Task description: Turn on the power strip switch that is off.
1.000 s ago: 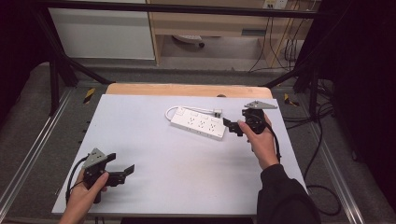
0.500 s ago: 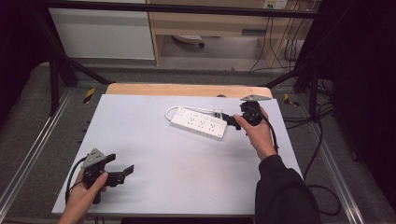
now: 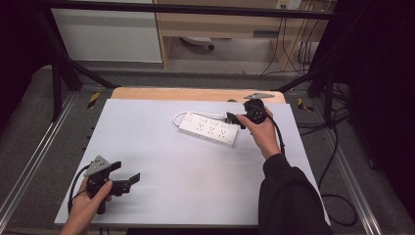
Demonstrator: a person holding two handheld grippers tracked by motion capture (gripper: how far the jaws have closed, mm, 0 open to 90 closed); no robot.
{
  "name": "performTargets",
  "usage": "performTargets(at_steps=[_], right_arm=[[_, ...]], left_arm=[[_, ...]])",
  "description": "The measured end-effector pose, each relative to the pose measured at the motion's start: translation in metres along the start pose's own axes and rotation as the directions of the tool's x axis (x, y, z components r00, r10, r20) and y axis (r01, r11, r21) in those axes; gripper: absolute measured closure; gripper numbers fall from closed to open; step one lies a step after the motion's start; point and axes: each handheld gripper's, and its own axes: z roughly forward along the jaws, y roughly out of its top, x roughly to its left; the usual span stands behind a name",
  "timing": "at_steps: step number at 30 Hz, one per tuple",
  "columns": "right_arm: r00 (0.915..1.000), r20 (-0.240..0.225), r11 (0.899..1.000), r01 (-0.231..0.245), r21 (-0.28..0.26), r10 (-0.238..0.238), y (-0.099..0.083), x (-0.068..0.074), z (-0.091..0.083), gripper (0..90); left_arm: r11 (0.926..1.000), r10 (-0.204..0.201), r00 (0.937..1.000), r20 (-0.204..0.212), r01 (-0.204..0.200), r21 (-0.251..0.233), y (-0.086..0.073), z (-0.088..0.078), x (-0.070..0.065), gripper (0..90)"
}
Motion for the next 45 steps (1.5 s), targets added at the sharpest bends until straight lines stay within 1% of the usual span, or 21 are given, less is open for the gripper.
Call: performTargets(at_steps=[1, 3, 5, 6, 7, 9, 12, 16, 19, 20, 21, 24, 25, 26, 28, 30, 31, 34, 37, 41, 45], right_arm=[[1.0000, -0.002, 1.000, 0.001, 0.007, -0.001, 0.001, 0.000, 0.003, 19.4], [1.0000, 0.001, 1.000, 0.003, 0.012, -0.003, 0.001, 0.000, 0.005, 20.0], [1.0000, -0.002, 1.000, 0.006, 0.016, -0.006, 0.002, 0.000, 0.007, 24.2], [1.0000, -0.005, 1.000, -0.001, 0.016, 0.001, 0.003, 0.000, 0.009, 27.2], [0.9998, -0.013, 1.000, -0.011, 0.014, 0.011, 0.004, 0.000, 0.010, 28.6], [0.9998, -0.018, 1.000, -0.013, 0.013, 0.013, 0.004, 0.000, 0.010, 30.0], [0.9997, -0.023, 1.000, 0.003, 0.018, -0.002, 0.007, 0.004, 0.013, 35.7], [0.9995, -0.033, 1.000, -0.002, 0.027, 0.003, 0.006, 0.006, 0.018, 43.6], [0.9997, -0.023, 0.999, 0.007, 0.050, -0.006, 0.004, 0.007, 0.022, 48.3], [0.9997, -0.022, 0.998, 0.010, 0.056, -0.009, 0.003, 0.007, 0.023, 49.8], [0.9995, -0.026, 0.998, 0.018, 0.065, -0.016, 0.002, 0.008, 0.026, 53.7], [0.9994, -0.025, 0.997, 0.025, 0.076, -0.023, 0.000, 0.009, 0.030, 58.4], [0.9993, -0.025, 0.996, 0.028, 0.079, -0.027, 0.000, 0.010, 0.030, 60.3], [0.9993, -0.025, 0.996, 0.028, 0.079, -0.027, 0.000, 0.010, 0.030, 60.3], [0.9992, -0.023, 0.996, 0.035, 0.082, -0.033, -0.001, 0.011, 0.031, 64.0], [0.9991, -0.027, 0.996, 0.035, 0.085, -0.033, -0.001, 0.011, 0.031, 68.0], [0.9989, -0.029, 0.996, 0.038, 0.081, -0.036, -0.002, 0.011, 0.032, 71.5], [0.9987, -0.031, 0.996, 0.041, 0.073, -0.039, -0.002, 0.012, 0.033, 73.6], [0.9981, -0.027, 0.996, 0.057, 0.063, -0.055, -0.003, 0.015, 0.036, 75.5], [0.9970, -0.026, 0.996, 0.075, 0.056, -0.073, -0.006, 0.017, 0.042, 80.6], [0.9971, -0.032, 0.996, 0.070, 0.051, -0.068, -0.008, 0.019, 0.044, 82.6]], left_arm=[[1.0000, 0.001, 1.0000, 0.001, -0.001, -0.001, 0.000, 0.000, 0.000, 6.5], [1.0000, 0.000, 1.0000, 0.002, 0.000, -0.006, 0.000, -0.001, 0.000, 6.5], [1.0000, -0.001, 1.0000, 0.000, 0.001, -0.007, 0.000, -0.001, 0.000, 6.5], [1.0000, -0.001, 1.0000, -0.001, 0.001, -0.005, 0.000, -0.001, 0.000, 6.5], [1.0000, -0.003, 1.0000, 0.001, 0.003, -0.002, 0.000, 0.000, 0.000, 6.5], [1.0000, 0.000, 1.0000, 0.004, 0.000, 0.000, 0.000, 0.000, -0.001, 6.5], [1.0000, 0.001, 1.0000, 0.006, -0.001, -0.005, 0.001, -0.001, -0.001, 6.5], [1.0000, -0.005, 1.0000, 0.006, 0.005, -0.007, 0.001, -0.001, -0.001, 6.5], [0.9999, -0.004, 1.0000, 0.003, 0.004, -0.010, 0.001, -0.002, 0.000, 6.5], [0.9999, -0.006, 1.0000, 0.006, 0.006, -0.009, 0.001, -0.002, -0.001, 6.5], [0.9999, -0.005, 1.0000, 0.006, 0.005, -0.008, 0.001, -0.002, -0.001, 6.5], [1.0000, -0.003, 1.0000, 0.005, 0.003, -0.008, 0.001, -0.002, -0.001, 6.5], [1.0000, -0.003, 1.0000, 0.005, 0.003, -0.008, 0.001, -0.002, -0.001, 6.4], [1.0000, -0.002, 1.0000, 0.003, 0.002, -0.007, 0.001, -0.002, -0.001, 6.4], [1.0000, -0.003, 1.0000, 0.003, 0.003, -0.004, 0.001, -0.001, -0.001, 6.5], [1.0000, -0.001, 1.0000, 0.003, 0.001, -0.004, 0.001, -0.001, -0.001, 6.5], [1.0000, -0.001, 1.0000, 0.004, 0.001, -0.004, 0.001, -0.001, -0.001, 6.5], [1.0000, -0.002, 1.0000, 0.003, 0.002, -0.005, 0.001, -0.001, -0.001, 6.5], [1.0000, -0.001, 1.0000, 0.004, 0.001, -0.004, 0.001, -0.001, -0.001, 6.5], [1.0000, -0.004, 1.0000, 0.002, 0.005, -0.009, 0.001, -0.002, -0.001, 6.5], [0.9998, -0.006, 1.0000, 0.006, 0.006, -0.018, 0.001, -0.003, -0.001, 6.5]])
